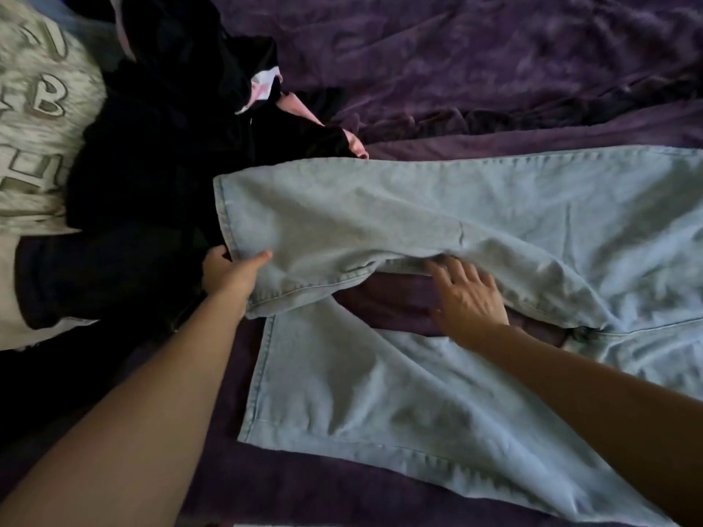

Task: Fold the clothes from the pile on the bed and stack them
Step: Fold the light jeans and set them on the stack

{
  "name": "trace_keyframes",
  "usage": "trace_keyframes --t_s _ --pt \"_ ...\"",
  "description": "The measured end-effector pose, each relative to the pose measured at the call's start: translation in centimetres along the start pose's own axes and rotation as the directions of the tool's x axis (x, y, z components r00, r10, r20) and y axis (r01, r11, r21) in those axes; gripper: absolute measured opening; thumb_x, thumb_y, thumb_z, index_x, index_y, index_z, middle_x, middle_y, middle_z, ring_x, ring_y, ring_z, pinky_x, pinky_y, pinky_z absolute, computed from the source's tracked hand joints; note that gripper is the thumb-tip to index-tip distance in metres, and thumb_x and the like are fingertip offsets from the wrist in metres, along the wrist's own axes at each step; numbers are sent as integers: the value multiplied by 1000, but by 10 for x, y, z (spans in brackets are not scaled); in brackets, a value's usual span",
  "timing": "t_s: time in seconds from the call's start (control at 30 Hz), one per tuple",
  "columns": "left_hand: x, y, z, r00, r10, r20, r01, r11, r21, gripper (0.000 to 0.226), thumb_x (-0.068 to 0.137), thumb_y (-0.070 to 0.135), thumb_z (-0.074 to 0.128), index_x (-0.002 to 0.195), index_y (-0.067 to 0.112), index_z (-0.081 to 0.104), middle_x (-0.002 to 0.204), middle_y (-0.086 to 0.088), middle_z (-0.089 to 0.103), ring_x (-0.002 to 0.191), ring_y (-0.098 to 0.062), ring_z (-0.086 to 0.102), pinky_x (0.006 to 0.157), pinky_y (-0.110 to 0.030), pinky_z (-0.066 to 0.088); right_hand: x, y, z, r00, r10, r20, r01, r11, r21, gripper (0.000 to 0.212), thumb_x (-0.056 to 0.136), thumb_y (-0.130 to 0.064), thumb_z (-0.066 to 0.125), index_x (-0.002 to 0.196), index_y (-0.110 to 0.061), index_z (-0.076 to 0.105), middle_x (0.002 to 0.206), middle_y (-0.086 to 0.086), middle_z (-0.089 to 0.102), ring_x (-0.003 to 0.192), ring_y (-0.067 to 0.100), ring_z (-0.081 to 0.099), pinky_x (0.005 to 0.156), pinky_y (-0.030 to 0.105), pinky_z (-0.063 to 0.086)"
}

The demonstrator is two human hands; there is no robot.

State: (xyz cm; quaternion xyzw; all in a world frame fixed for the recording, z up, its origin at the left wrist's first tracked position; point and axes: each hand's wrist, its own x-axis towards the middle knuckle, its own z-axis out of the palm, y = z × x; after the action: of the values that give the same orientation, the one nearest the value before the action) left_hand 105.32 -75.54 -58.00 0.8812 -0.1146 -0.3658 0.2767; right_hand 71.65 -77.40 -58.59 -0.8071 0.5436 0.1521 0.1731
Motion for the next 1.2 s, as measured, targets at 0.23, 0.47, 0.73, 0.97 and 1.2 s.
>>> trace_keyframes --t_s 0.23,0.47,0.73,0.97,1.2 --pt "1 -10 -12 989 117 -89 -119 993 -18 35 75 5 64 109 12 59 106 -11 66 85 -25 63 63 -28 48 14 -1 -1 969 215 -119 -209 976 58 24 83 -22 61 105 -14 64 105 11 64 102 33 59 82 41 38" --pt "-16 11 -65 819 573 -45 -513 764 392 43 85 14 64 125 12 47 113 -14 58 98 -32 58 76 -43 49 -55 -32 -7 993 118 -20 -115 983 140 21 87 -20 61 105 -14 68 102 8 65 99 30 60 82 39 45" --pt "-67 -92 -36 950 172 261 -291 793 535 63 81 43 70 129 9 49 125 -16 57 116 -36 54 94 -46 46 -72 -34 25 946 287 151 -313 930 194 56 84 -55 61 131 -25 52 132 2 57 123 26 50 94 41 41" --pt "-108 -96 -70 796 557 236 -602 769 216 26 94 17 56 74 3 45 61 -7 53 54 -23 51 55 -43 43 -100 -43 11 920 228 -318 -105 927 359 17 84 -30 71 85 -15 65 80 5 67 78 32 64 63 36 46" --pt "-94 -117 -121 945 328 -8 -288 841 458 16 88 9 59 103 1 58 100 -23 65 94 -40 61 75 -43 45 -66 -78 -18 967 165 -194 -62 891 450 43 89 -27 62 131 -21 53 128 6 53 120 27 46 91 38 44"
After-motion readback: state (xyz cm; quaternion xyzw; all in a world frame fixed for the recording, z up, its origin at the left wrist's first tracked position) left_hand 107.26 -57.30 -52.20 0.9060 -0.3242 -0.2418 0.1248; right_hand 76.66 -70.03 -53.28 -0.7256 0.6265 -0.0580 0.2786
